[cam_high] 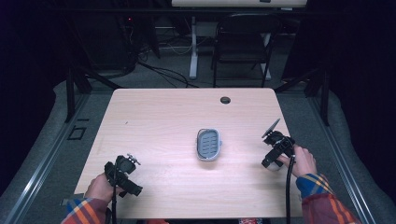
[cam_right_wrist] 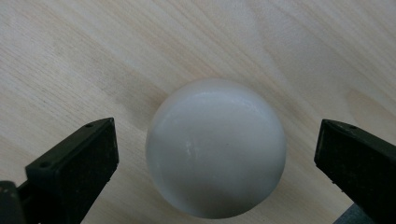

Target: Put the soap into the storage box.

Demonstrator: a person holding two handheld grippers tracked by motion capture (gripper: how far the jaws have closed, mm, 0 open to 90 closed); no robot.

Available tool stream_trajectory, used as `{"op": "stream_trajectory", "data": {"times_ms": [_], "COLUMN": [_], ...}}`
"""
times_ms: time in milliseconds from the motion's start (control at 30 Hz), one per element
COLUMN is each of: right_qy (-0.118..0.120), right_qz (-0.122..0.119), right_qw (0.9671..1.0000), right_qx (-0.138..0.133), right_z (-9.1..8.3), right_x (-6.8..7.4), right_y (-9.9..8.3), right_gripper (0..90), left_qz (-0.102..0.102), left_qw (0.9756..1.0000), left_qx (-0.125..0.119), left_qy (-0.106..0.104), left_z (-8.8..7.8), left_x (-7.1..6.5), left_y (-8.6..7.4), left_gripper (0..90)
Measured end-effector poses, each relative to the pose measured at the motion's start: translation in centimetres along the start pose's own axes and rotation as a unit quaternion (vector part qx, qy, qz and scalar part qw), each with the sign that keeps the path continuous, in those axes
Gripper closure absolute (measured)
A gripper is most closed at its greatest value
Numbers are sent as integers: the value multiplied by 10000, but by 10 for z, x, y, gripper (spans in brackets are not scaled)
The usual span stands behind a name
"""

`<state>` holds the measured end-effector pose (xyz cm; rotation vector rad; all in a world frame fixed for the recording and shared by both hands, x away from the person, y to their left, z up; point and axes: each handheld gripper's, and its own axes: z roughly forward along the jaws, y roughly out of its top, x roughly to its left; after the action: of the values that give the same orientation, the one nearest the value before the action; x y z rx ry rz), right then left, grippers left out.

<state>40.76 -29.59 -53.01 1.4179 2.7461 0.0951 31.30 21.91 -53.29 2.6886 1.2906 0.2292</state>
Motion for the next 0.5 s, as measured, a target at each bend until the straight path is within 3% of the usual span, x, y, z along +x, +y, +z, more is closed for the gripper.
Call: {"op": "stream_trajectory", "data": {"times_ms": [33,133,200,233,300,333,467,500], "right_qy": [-67,54,41,116,-40,76,102,91], "right_qz": [-211,53,-35,195,-275,120,-7,49], "right_qw": [9994,9999,10000,9995,9984,9999,9995,9997], "right_qx": [257,-119,49,-216,494,89,293,219], "right_z": [-3,2,1,6,1,9,8,9], "right_x": [-2,1,1,4,-1,2,0,1], "right_y": [2,-1,1,-1,5,1,2,1], "right_gripper": [0,0,0,0,4,11,26,54], "left_qz": [-2,2,5,2,4,5,6,5], "left_qw": [10000,10000,10000,10000,10000,10000,10000,10000], "left_qx": [0,0,4,-3,-2,-1,-2,3], "left_qy": [-2,-5,-8,-21,-26,-25,-26,-13], "left_z": [0,0,0,0,0,0,0,0], "left_x": [0,0,0,0,0,0,0,0], "left_y": [0,0,0,0,0,0,0,0], "left_gripper": [0,0,0,0,0,0,0,0]}}
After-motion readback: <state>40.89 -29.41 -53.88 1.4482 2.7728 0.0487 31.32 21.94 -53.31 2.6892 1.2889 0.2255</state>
